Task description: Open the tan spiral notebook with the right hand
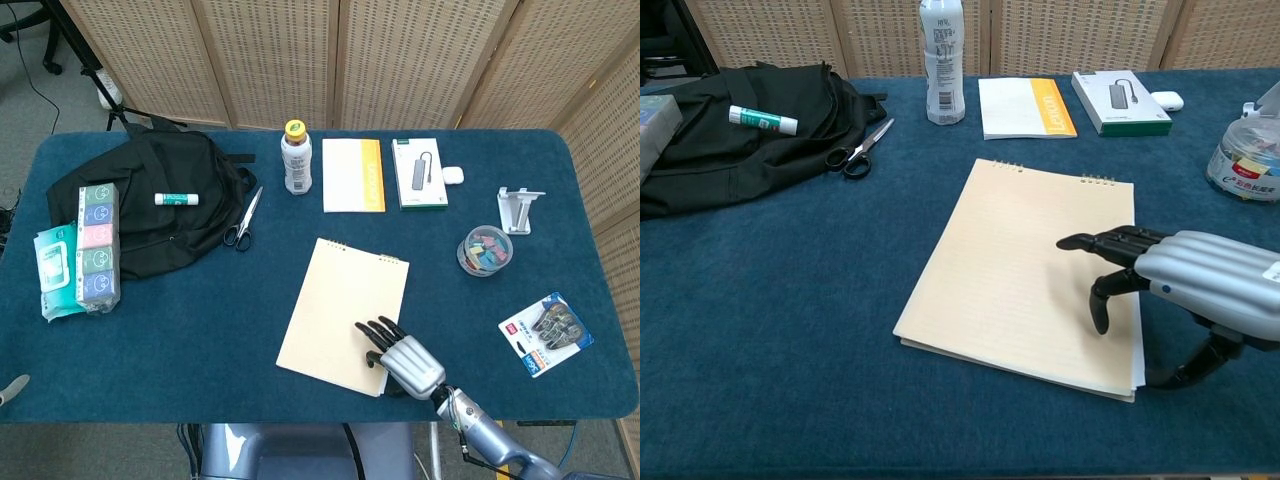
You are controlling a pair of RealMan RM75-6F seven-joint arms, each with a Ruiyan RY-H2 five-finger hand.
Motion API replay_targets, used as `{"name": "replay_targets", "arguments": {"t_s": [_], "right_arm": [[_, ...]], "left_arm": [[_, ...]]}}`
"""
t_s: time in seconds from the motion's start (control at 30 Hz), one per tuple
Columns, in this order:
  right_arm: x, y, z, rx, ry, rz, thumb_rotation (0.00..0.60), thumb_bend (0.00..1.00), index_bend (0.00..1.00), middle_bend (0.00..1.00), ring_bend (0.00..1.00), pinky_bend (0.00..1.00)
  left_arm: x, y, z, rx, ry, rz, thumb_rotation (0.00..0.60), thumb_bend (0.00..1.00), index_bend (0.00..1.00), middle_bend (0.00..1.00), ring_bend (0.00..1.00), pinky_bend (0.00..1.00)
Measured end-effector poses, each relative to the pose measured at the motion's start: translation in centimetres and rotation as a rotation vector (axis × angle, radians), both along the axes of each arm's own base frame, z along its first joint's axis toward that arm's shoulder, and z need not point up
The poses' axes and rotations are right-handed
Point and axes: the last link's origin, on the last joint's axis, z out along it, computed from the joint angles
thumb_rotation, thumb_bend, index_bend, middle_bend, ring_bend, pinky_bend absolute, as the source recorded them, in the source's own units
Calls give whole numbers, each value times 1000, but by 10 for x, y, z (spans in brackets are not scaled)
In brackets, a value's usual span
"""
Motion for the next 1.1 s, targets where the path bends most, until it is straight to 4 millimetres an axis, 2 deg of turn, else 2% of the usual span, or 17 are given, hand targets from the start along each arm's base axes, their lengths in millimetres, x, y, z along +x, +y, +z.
{"name": "replay_targets", "arguments": {"t_s": [0.43,0.77,1.1], "right_arm": [[16,-5,-13,-4,-70,-15,600,260,468,0,0,0],[32,-17,-17,-78,-166,-40,600,359,471,0,0,0],[38,-28,-23,-144,-195,-51,600,363,476,0,0,0]], "left_arm": [[0,1,-1,-6,0,1,600,0,0,0,0,0],[-1,1,1,-3,-8,1,600,0,0,0,0,0],[-1,1,2,-4,-12,1,600,0,0,0,0,0]]}}
